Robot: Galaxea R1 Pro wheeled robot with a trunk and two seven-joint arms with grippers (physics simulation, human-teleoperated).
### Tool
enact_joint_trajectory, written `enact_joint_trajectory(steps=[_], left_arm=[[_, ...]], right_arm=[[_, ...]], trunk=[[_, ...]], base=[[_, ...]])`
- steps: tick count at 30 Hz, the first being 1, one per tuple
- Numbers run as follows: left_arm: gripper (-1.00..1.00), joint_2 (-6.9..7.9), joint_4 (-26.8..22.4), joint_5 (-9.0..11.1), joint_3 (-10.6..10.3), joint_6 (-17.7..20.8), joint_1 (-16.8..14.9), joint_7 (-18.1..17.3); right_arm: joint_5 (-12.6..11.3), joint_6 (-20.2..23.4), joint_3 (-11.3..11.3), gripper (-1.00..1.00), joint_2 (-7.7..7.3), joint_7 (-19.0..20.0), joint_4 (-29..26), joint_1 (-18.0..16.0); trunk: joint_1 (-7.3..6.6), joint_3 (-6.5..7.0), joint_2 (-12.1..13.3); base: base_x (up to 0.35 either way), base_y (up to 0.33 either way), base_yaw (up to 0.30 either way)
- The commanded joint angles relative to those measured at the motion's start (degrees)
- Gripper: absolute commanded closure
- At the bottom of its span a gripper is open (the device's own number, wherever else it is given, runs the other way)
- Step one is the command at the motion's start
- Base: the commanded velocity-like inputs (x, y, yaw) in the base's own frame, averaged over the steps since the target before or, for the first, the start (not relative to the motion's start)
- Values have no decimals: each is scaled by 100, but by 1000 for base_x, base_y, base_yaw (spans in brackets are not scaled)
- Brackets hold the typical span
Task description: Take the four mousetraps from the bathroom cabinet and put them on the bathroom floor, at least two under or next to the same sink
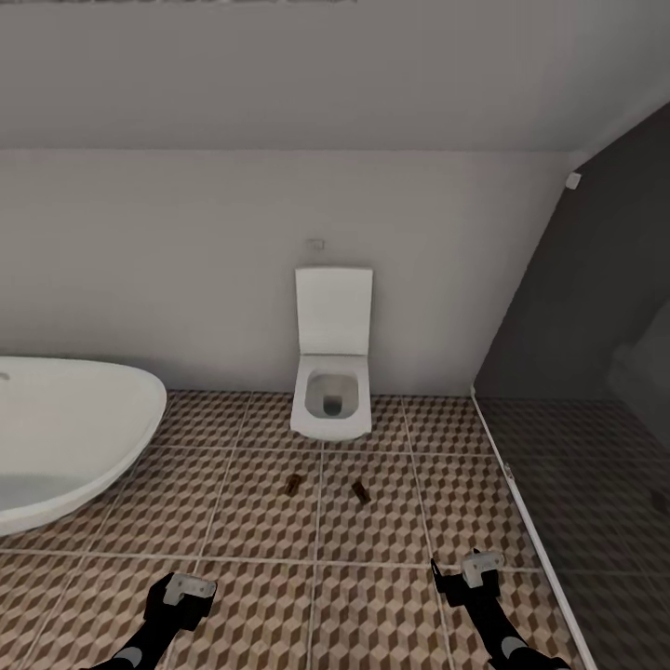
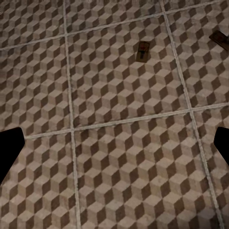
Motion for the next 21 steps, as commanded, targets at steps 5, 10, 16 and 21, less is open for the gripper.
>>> enact_joint_trajectory(steps=[5, 10, 16, 21], left_arm=[[-100, -7, 19, 56, -46, -30, -7, -26], [-100, -38, 19, 55, -45, -32, -7, -24], [-100, -46, 19, 56, -45, -29, -7, -21], [-100, -47, 19, 56, -46, -30, -7, -20]], right_arm=[[-42, -14, 52, -100, -1, -17, 2, 0], [-45, -14, 52, -100, 3, -17, 2, 12], [-45, -14, 52, -100, 2, -17, 2, 15], [-47, -14, 52, -100, 3, -17, 2, 16]], trunk=[[3, 37, -10], [3, 83, -10], [3, 138, -10], [3, 184, -10]], base=[[0, 0, 0], [0, 0, 0], [0, 0, 0], [0, 0, 0]])
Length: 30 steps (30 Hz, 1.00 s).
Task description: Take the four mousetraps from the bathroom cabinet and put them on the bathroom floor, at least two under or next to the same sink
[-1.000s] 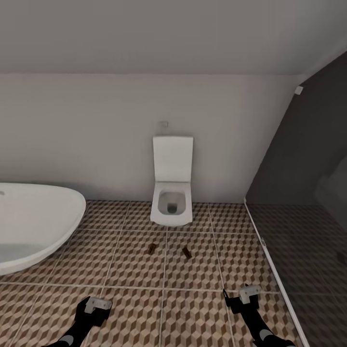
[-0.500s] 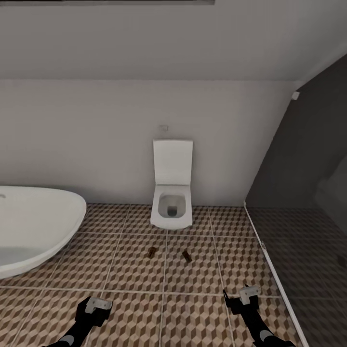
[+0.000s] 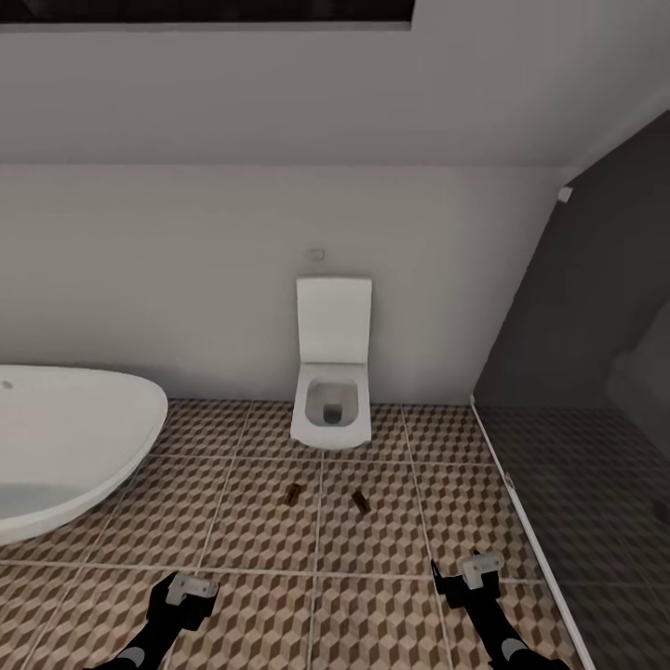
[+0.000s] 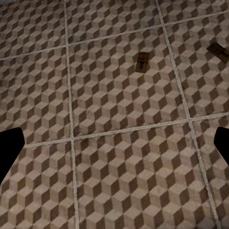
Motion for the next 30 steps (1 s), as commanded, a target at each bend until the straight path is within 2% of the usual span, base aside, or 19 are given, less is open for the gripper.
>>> enact_joint_trajectory(steps=[1, 16, 30], left_arm=[[-100, -4, 19, 55, -47, -29, -7, -24], [-100, -4, 18, 56, -48, -26, -7, -22], [-100, -4, 19, 56, -48, -27, -7, -22]], right_arm=[[-43, -14, 52, -100, 1, -17, 2, -4], [-41, -14, 52, -100, 3, -17, 2, -4], [-37, -14, 52, -100, 4, -17, 2, -4]], trunk=[[3, -1, -10], [3, 138, -10], [3, 267, -10]], base=[[0, 0, 0], [0, 0, 2], [0, 0, 52]])
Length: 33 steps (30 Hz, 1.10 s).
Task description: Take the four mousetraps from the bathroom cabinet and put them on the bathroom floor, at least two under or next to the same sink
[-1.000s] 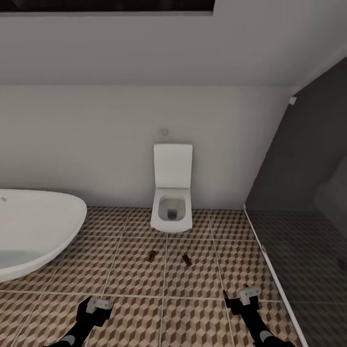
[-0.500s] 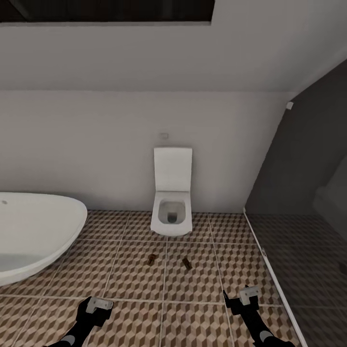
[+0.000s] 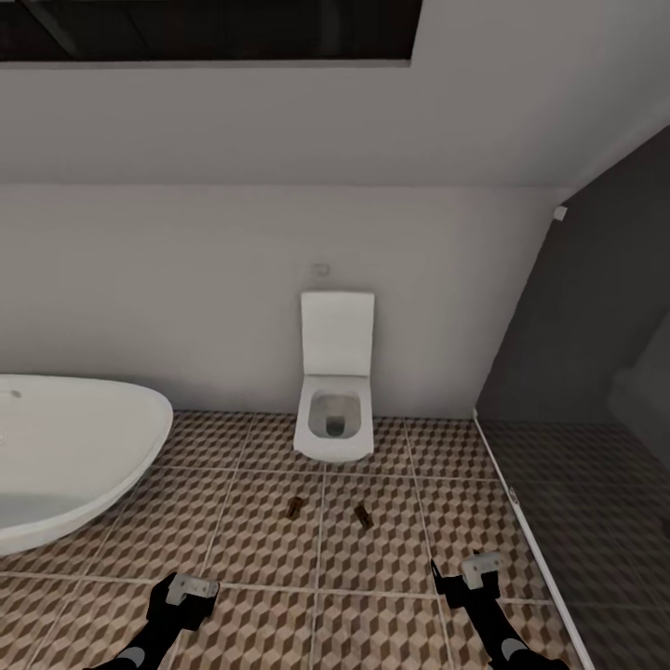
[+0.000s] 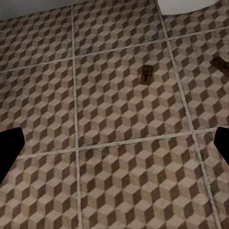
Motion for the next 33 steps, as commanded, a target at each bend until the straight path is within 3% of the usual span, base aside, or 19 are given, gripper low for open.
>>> enact_joint_trajectory(steps=[1, 33], left_arm=[[-100, -4, 20, 55, -46, -27, -8, -24], [-100, -5, 19, 55, -47, -24, -8, -24]], right_arm=[[-44, -14, 52, -100, 0, -17, 2, -4], [-43, -14, 52, -100, 0, -18, 2, -4]], trunk=[[3, -1, -11], [3, 294, -11]], base=[[0, 0, 63], [0, 0, 65]])
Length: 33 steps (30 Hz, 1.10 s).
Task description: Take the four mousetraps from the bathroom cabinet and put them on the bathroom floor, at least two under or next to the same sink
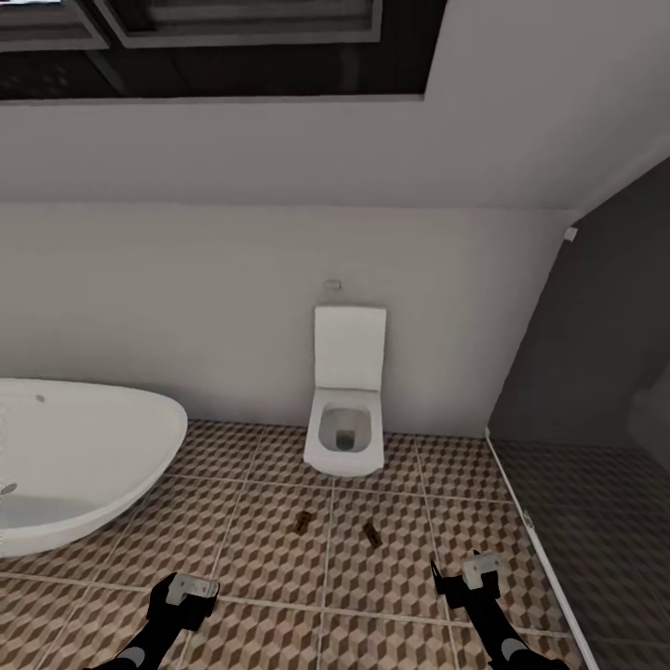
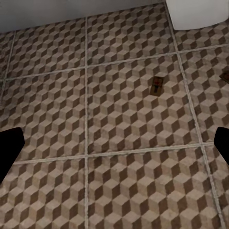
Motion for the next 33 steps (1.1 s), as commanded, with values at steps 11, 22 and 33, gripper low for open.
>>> enact_joint_trajectory(steps=[11, 22, 33], left_arm=[[-100, -7, 20, 56, -47, -27, -8, -24], [-100, -90, 16, 56, -42, -20, -8, -21], [-100, -109, 12, 124, -33, -19, -8, 61]], right_arm=[[-44, -9, 52, -100, 0, -17, 1, -4], [-39, -9, 52, -100, -32, 25, 1, -4], [-27, -379, 52, -100, -302, 338, 9, 301]], trunk=[[4, 90, -11], [4, 142, -11], [4, 146, -11]], base=[[0, 0, 67], [0, 0, 37], [0, 0, 3]])
